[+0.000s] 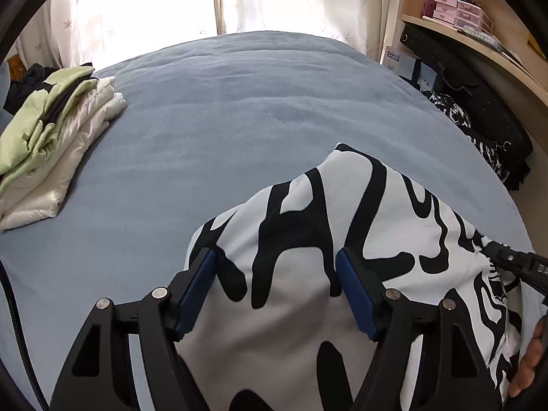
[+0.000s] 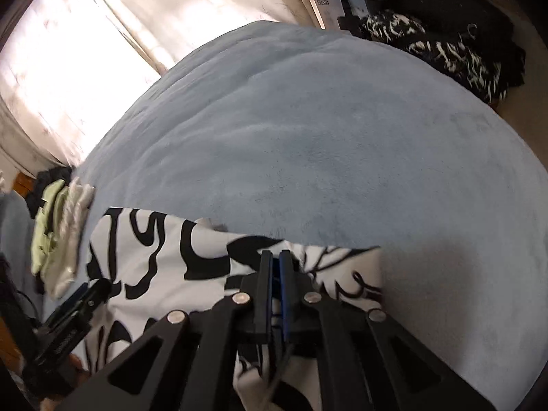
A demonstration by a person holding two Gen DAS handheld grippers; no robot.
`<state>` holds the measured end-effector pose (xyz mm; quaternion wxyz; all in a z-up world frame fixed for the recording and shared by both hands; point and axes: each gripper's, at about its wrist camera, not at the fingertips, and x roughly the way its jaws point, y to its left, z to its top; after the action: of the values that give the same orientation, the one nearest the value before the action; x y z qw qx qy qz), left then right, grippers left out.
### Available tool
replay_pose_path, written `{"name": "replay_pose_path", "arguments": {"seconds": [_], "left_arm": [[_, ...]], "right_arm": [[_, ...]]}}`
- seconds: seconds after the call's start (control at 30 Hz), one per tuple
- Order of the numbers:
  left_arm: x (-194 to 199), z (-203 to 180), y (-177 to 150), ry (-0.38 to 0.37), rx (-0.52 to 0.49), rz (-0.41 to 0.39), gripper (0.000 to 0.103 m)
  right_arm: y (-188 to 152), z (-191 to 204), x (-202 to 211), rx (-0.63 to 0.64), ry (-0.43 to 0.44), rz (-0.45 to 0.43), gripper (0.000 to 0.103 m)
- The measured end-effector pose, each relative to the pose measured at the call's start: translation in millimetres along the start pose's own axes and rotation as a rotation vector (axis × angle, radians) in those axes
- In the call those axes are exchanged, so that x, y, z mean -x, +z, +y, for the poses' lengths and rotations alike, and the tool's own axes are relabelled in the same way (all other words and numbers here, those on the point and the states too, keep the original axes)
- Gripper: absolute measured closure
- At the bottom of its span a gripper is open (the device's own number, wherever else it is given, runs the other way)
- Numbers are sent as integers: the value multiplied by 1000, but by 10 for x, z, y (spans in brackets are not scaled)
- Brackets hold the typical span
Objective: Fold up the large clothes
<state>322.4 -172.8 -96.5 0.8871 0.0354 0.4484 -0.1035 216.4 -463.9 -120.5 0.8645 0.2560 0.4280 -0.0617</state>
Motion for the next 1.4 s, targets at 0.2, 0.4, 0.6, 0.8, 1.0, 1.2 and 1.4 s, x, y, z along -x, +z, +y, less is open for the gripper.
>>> {"name": "replay_pose_path", "arguments": {"seconds": [0.2,0.4,0.6,0.8,1.0,1.2,1.4], "left_arm": [[497,33,-186,-44,1,-27,35],[999,62,-690,-87,-10,-17,35],[1042,138,-1204,-74,12,43,35],[937,343,-1361,-112,72,32,27],[926,380,-1344,-114,90,51,26],[942,403,-1338,-106,95,69,22],[908,532,-1362,-141,173,114,15]], "right_arm": [[-218,386,539,85,96,-56,99],[-784,803,763,183,178,15,91],[-1339,796,666,215,137,90,91],[-1533,382,909,158,49,-26,92],[-1623,147,1093,54,109,-69,91],[-1657,202,1065,63,71,-69,91],[-1666,102,1007,-30,125,-49,91]]}}
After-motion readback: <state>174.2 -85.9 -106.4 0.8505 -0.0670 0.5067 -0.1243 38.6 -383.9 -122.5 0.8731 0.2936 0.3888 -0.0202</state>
